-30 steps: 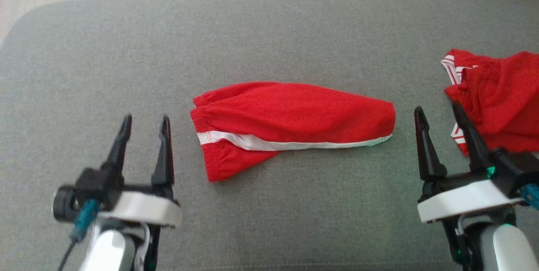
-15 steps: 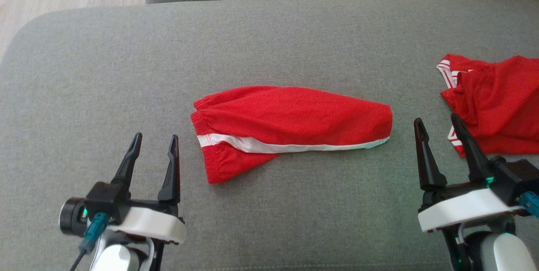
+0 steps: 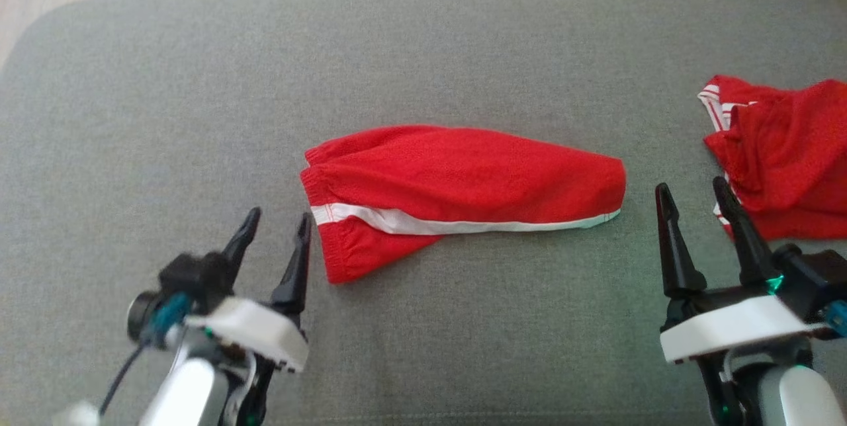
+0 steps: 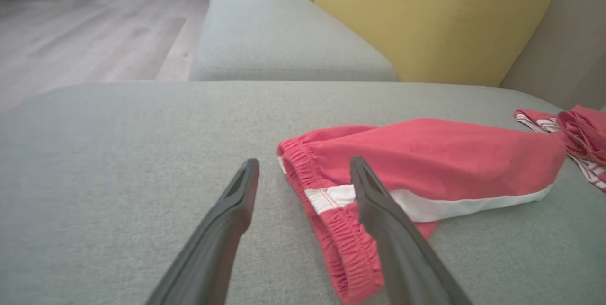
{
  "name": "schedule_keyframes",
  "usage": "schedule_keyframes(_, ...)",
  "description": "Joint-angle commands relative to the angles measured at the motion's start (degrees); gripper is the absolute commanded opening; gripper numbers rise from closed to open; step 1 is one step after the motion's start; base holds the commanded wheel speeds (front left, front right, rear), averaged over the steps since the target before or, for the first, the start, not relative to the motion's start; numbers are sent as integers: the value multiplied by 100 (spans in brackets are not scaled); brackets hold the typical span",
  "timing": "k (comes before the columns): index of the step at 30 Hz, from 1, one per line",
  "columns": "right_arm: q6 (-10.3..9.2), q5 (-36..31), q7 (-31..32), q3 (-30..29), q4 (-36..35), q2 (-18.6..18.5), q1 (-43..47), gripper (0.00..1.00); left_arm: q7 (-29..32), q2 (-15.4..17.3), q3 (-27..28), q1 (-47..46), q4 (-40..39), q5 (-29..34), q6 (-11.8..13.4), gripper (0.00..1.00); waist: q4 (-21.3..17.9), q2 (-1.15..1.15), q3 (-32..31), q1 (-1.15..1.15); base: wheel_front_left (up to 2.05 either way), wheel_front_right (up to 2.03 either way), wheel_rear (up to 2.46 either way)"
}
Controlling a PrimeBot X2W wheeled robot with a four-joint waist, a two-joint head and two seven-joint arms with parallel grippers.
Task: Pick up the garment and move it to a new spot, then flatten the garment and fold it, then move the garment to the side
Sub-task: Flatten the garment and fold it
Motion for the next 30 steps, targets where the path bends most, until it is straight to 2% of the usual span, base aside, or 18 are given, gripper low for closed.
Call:
schedule_keyframes(1, 39, 22, -33, 141, -231, -25, -155, 100, 68, 26, 171, -385, -83, -61, -54, 100, -6, 0, 60, 0, 0, 0, 0)
schedule_keyframes(7, 39, 69, -64, 239, -153, -25, -258, 100, 661, -137, 130, -910, 892, -615, -504, 100, -121, 0, 241, 0, 0, 0, 0)
schedule_keyframes(16, 39, 112, -130, 190, -61, -25, -301, 100, 613, -189, 85, -1231, 1511, -899, -819, 100, -241, 0, 346, 0, 0, 0, 0)
schedule_keyframes(17, 39, 115, -134, 183, -59, -25, -302, 100, 606, -190, 72, -1239, 1530, -935, -848, 94, -242, 0, 354, 0, 0, 0, 0)
schedule_keyframes(18, 39, 117, -136, 177, -57, -25, -305, 100, 591, -184, 56, -1250, 1546, -957, -874, 45, -242, 0, 361, 0, 0, 0, 0)
schedule_keyframes(20, 39, 121, -127, 164, -44, -25, -311, 100, 504, -155, 29, -1276, 1555, -945, -901, 12, -241, 0, 374, 0, 0, 0, 0)
schedule_keyframes(21, 39, 121, -122, 153, -34, -25, -316, 100, 444, -141, 20, -1290, 1551, -914, -900, 0, -235, 0, 378, 0, 0, 0, 0)
schedule_keyframes(26, 39, 100, -34, 111, 169, -25, -353, 100, 262, -121, -20, -1309, 1518, -830, -872, 0, -191, 0, 374, 0, 0, 0, 0)
schedule_keyframes(30, 39, -83, 128, 150, 707, -25, -528, 100, 199, -133, -58, -1318, 1427, -797, -841, 0, -120, 0, 404, 0, 0, 0, 0)
